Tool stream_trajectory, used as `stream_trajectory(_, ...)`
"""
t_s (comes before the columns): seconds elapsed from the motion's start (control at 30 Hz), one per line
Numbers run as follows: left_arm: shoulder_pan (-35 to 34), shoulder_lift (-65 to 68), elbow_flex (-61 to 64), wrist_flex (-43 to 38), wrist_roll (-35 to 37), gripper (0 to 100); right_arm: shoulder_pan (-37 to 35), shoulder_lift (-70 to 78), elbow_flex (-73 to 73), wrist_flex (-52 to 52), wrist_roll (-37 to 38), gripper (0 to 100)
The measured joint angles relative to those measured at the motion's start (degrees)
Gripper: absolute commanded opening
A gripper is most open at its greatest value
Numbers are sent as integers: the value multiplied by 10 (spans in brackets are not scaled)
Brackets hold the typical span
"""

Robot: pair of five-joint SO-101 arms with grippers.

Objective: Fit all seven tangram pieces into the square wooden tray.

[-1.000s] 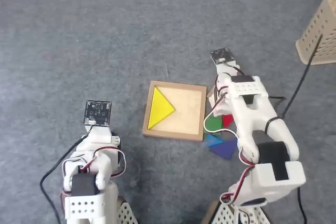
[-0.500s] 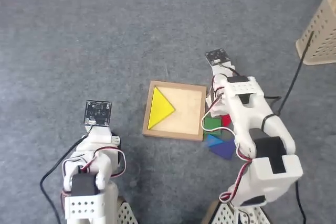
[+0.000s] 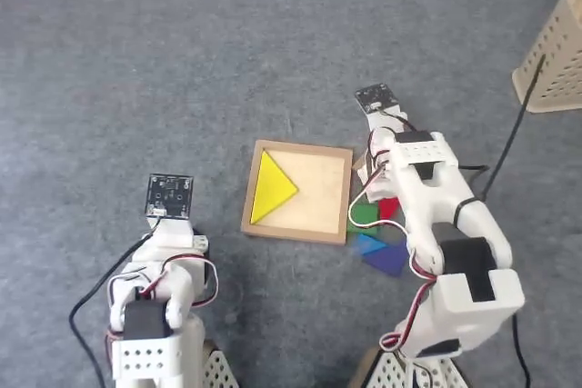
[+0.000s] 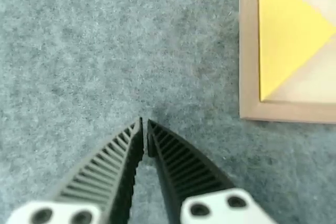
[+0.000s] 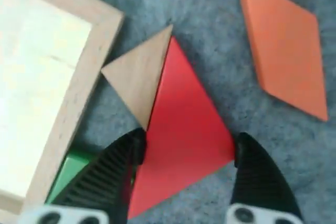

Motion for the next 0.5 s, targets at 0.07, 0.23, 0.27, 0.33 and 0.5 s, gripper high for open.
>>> stream_trajectory(0.07, 0, 0, 0, 0, 0, 17, 3, 0, 0, 0, 0, 156)
stream_trajectory(0.23, -1, 0, 0, 0, 0, 17, 30, -4, -1, 0, 1, 155)
stream_trajectory(0.27, -1, 0, 0, 0, 0, 17, 38, -11, 0, 0, 1, 155)
stream_trajectory(0.33, 0, 0, 0, 0, 0, 17, 55, -33, 6, 0, -3, 155)
stream_trajectory(0.5, 0, 0, 0, 0, 0, 17, 80, -105, 55, 3, -14, 155)
